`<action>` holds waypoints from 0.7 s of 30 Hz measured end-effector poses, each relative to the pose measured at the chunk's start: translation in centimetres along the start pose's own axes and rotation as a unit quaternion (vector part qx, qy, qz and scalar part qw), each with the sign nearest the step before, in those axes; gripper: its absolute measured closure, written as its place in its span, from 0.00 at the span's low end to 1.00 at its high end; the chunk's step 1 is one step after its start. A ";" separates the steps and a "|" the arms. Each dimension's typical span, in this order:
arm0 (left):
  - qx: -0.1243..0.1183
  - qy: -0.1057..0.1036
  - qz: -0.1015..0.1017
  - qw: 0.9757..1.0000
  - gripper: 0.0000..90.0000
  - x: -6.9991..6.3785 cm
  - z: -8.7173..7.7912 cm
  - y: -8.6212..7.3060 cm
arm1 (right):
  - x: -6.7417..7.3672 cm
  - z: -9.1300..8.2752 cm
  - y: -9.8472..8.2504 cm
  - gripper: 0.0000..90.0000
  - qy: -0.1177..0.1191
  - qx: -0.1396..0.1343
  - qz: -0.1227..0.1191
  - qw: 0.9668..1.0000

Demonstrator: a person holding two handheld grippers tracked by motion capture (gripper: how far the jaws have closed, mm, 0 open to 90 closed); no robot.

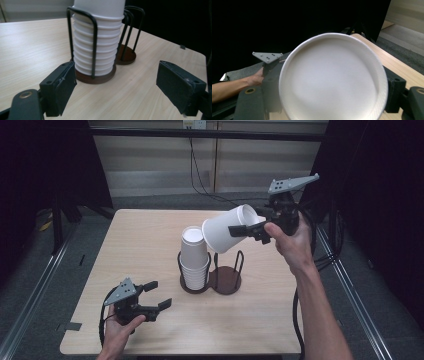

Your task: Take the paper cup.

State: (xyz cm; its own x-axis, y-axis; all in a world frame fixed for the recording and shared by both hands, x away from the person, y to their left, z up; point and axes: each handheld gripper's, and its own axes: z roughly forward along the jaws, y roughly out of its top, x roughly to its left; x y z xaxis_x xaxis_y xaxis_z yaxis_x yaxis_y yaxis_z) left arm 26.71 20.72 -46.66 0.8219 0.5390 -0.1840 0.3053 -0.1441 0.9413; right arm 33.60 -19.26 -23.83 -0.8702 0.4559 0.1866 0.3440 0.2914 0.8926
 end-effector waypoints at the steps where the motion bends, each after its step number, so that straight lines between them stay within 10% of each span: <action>1: 0.000 -0.004 0.004 1.000 0.18 -0.1 0.1 0.1 | 0.0 0.0 -0.3 0.27 0.000 -0.001 0.002 1.000; 21: -0.003 -0.043 0.036 0.998 0.17 -1.9 1.2 2.2 | 1.1 2.3 -7.1 0.27 0.033 0.003 0.010 0.999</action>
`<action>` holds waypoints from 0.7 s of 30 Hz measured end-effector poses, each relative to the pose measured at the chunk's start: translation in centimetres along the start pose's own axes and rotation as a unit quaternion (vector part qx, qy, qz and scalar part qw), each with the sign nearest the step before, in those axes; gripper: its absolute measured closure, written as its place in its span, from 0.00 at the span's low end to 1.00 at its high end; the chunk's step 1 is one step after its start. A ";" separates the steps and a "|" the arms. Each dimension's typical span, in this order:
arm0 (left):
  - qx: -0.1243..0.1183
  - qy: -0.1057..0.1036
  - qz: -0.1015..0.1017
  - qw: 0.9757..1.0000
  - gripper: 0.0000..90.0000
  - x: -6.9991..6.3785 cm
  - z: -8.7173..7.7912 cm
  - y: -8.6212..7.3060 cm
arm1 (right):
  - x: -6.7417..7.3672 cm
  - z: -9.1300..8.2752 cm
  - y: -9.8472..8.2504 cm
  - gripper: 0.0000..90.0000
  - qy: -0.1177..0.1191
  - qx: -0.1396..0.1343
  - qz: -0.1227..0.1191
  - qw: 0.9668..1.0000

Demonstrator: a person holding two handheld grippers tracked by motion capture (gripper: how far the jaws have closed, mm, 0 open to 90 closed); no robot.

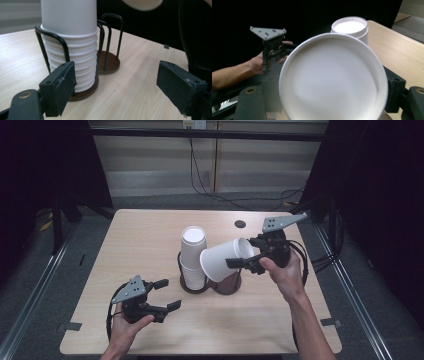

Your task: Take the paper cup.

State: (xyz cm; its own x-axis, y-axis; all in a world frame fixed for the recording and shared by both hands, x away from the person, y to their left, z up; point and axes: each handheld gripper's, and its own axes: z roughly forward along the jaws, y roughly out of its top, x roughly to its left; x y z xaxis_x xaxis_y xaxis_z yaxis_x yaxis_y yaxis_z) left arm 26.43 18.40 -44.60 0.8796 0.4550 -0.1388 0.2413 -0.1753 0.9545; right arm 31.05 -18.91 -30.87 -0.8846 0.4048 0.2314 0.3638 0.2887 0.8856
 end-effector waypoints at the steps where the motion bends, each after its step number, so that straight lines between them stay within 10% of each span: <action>1: -0.001 -0.004 0.008 1.000 0.17 -0.1 0.0 0.1 | 0.1 0.2 -0.3 0.27 0.002 0.002 0.000 1.000; 21: 0.004 -0.065 0.054 0.996 0.17 -1.6 0.6 1.5 | 0.6 3.3 -6.1 0.27 0.037 0.024 0.017 0.999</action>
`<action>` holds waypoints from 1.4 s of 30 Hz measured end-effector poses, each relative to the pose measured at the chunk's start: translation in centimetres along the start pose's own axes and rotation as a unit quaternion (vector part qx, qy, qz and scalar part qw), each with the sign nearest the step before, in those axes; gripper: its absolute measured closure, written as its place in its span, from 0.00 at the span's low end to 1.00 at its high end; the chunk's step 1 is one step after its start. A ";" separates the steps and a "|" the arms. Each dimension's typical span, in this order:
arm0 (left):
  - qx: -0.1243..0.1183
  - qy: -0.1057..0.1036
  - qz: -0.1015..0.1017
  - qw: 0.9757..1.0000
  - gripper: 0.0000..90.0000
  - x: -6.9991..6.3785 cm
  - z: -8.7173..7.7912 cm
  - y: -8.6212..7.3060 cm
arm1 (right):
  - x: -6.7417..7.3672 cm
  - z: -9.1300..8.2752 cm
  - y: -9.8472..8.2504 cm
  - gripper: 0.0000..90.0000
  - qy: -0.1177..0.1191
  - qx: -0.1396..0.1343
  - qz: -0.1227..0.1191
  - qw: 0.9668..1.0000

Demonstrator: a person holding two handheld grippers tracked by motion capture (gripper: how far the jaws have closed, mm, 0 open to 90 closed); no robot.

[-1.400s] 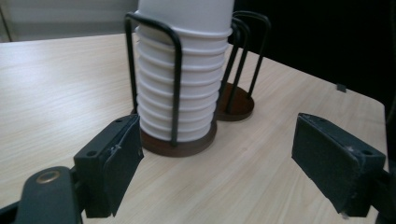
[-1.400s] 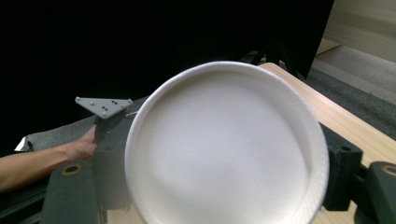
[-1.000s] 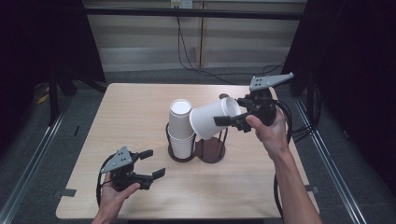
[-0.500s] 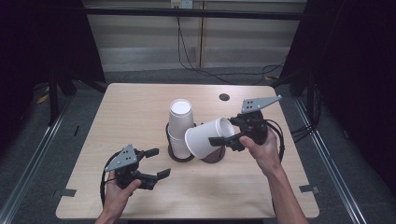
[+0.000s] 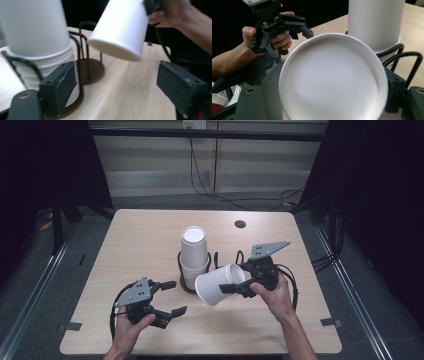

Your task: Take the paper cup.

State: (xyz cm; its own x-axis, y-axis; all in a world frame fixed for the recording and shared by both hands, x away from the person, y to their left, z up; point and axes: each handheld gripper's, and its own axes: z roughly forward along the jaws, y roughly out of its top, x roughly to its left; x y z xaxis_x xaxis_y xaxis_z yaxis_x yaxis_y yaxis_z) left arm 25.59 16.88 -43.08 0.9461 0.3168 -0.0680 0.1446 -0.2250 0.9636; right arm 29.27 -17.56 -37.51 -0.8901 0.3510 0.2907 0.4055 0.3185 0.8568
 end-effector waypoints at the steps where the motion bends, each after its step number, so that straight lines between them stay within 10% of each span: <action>1: 0.003 -0.004 0.003 1.000 0.17 -0.1 0.2 0.1 | 0.0 0.1 -0.2 0.27 0.000 0.000 0.001 1.000; 24: 0.030 -0.041 0.026 0.998 0.17 -0.3 2.7 0.5 | 0.5 2.5 -1.9 0.27 0.026 0.016 0.005 1.000; 28: 0.028 -0.014 -0.003 0.999 0.17 -0.3 3.0 0.4 | 0.7 3.0 -1.8 0.27 0.032 0.020 0.003 0.999; 42: 0.062 -0.046 -0.014 0.997 0.14 -0.2 3.9 -0.1 | 1.2 5.2 -1.6 0.28 0.062 0.031 0.001 0.998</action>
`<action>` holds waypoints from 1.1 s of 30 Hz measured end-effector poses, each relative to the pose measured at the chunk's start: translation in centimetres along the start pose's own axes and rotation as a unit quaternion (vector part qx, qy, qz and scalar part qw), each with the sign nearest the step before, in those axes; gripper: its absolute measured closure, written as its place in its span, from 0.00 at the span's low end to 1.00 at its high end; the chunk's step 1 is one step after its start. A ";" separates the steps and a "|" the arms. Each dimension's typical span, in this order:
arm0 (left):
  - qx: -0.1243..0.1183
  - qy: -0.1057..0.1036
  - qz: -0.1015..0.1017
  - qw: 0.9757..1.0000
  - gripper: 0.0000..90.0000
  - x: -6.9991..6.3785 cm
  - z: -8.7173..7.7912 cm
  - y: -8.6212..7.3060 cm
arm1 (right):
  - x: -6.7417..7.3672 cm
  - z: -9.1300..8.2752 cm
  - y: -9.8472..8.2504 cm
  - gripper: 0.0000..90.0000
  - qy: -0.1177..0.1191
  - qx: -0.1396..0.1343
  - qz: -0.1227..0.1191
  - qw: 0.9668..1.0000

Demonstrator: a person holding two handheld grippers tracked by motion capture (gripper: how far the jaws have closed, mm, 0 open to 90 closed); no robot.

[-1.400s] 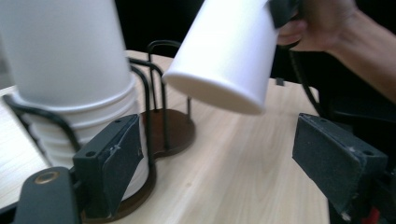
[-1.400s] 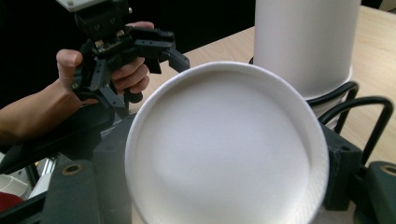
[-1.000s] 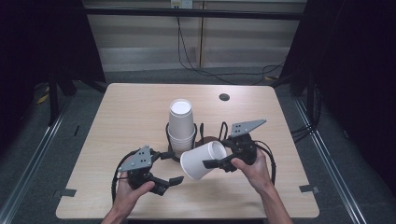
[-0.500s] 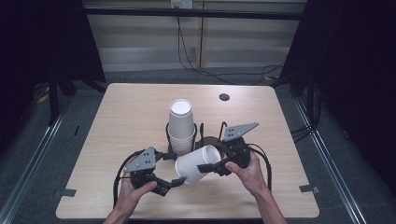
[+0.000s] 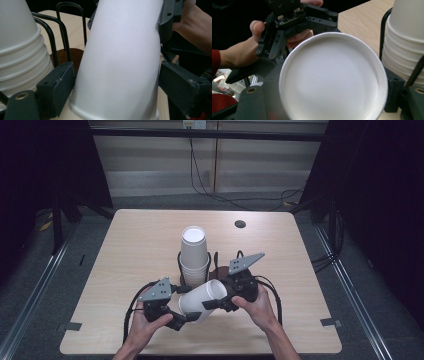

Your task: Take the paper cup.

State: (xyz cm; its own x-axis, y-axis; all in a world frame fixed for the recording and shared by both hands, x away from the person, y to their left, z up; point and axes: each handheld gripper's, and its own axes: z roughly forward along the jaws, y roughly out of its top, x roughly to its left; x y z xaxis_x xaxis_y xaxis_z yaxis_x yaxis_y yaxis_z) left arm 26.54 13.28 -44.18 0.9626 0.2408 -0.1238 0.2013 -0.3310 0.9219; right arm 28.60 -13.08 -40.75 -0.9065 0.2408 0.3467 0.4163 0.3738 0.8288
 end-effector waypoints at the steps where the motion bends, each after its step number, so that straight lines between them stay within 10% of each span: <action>1: 0.003 -0.003 -0.002 1.000 0.13 0.0 0.1 0.0 | 0.0 0.1 0.0 0.28 0.002 -0.001 0.000 1.000; 33: 0.051 -0.004 0.015 0.999 0.18 -0.2 0.7 -0.2 | -0.3 1.1 0.0 0.21 0.026 0.004 0.015 1.000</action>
State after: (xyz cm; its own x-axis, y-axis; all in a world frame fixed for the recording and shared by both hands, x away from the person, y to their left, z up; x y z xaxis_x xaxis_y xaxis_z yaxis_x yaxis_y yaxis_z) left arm 26.46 12.69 -44.54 0.9700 0.2215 -0.0997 0.1889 -0.4298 0.8829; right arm 29.00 -12.14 -41.34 -0.8956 0.2054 0.3947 0.4445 0.3743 0.8138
